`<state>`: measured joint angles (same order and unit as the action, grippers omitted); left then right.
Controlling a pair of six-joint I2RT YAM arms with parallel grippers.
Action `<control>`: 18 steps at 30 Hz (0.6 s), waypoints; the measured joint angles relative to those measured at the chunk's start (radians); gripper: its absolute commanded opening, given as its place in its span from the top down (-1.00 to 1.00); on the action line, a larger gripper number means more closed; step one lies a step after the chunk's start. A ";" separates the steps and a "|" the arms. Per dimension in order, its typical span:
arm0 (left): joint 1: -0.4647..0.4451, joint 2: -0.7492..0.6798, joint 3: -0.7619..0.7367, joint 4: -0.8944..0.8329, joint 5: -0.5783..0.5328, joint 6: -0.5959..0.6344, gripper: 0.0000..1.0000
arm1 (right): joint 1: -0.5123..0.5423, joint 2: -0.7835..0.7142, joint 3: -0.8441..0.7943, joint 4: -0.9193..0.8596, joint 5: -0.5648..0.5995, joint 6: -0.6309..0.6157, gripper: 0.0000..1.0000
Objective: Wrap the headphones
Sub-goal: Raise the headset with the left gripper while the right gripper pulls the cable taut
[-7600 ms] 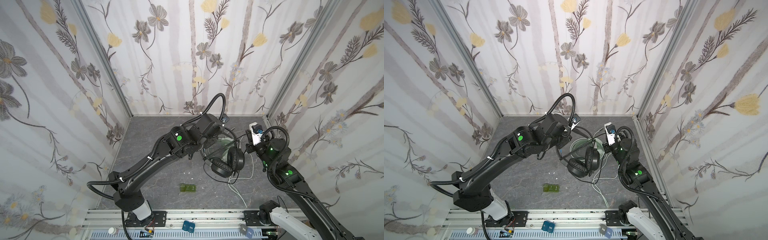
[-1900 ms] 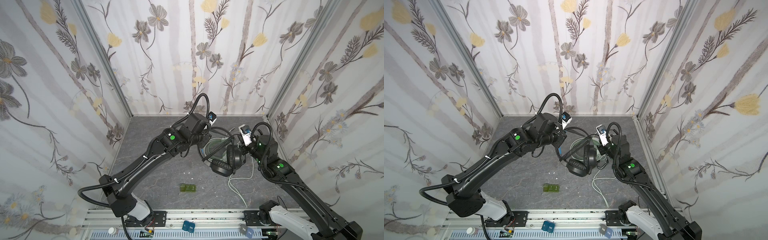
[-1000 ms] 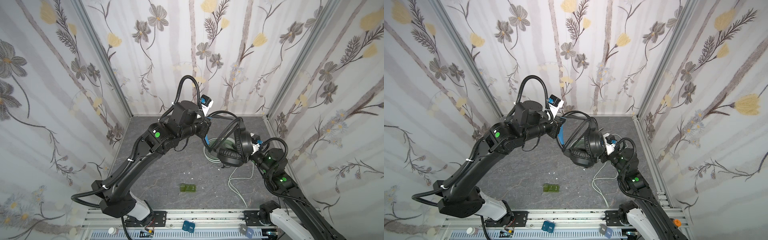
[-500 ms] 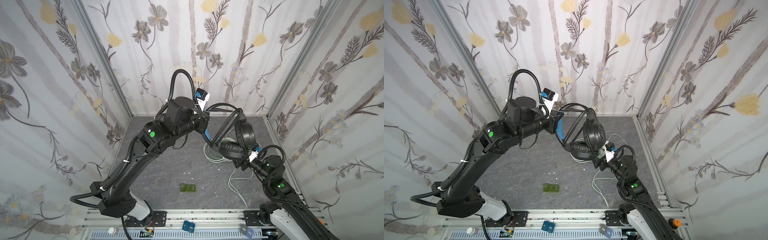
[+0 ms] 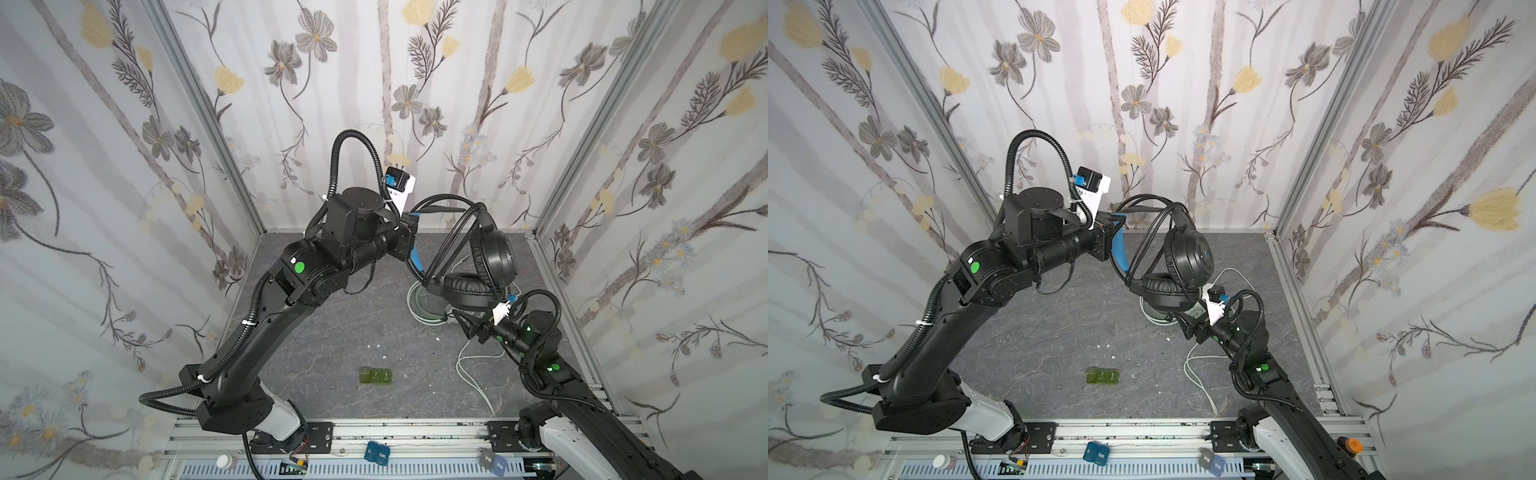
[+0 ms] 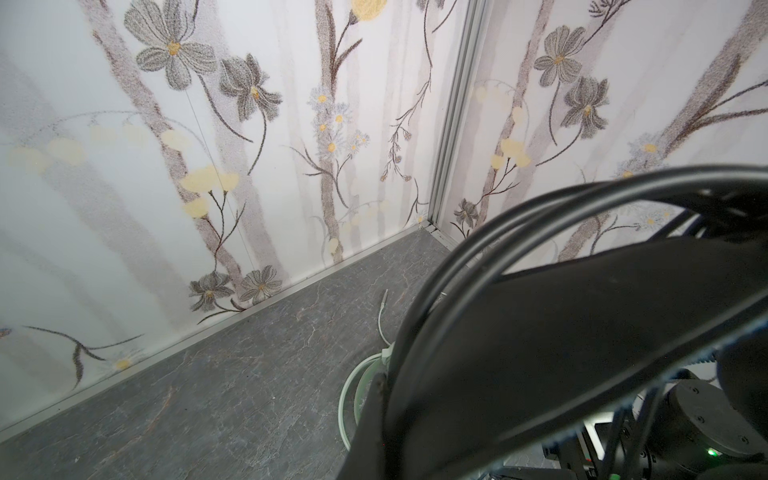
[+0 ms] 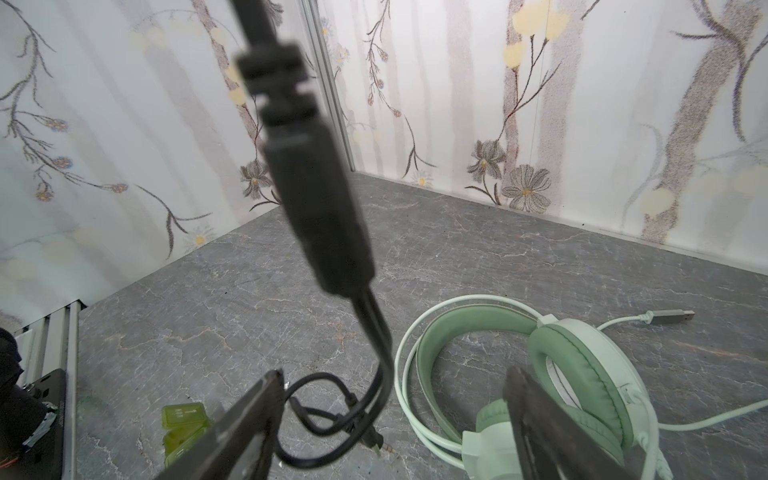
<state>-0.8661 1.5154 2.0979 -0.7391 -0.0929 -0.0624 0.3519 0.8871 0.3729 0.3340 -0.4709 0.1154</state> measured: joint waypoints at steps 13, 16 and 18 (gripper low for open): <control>0.011 -0.014 0.019 0.011 0.011 -0.009 1.00 | 0.011 0.004 -0.023 0.081 -0.098 0.015 -0.63; 0.014 -0.014 0.022 0.011 0.015 -0.014 1.00 | 0.013 0.020 -0.023 0.085 -0.098 0.015 -0.63; 0.018 -0.015 0.023 0.016 0.018 -0.017 1.00 | 0.013 0.036 -0.019 0.089 -0.097 0.014 -0.63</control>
<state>-0.8486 1.5005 2.1204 -0.7231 -0.0750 -0.0792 0.3653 0.9234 0.3534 0.4225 -0.5674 0.1299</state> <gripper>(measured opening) 0.061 0.815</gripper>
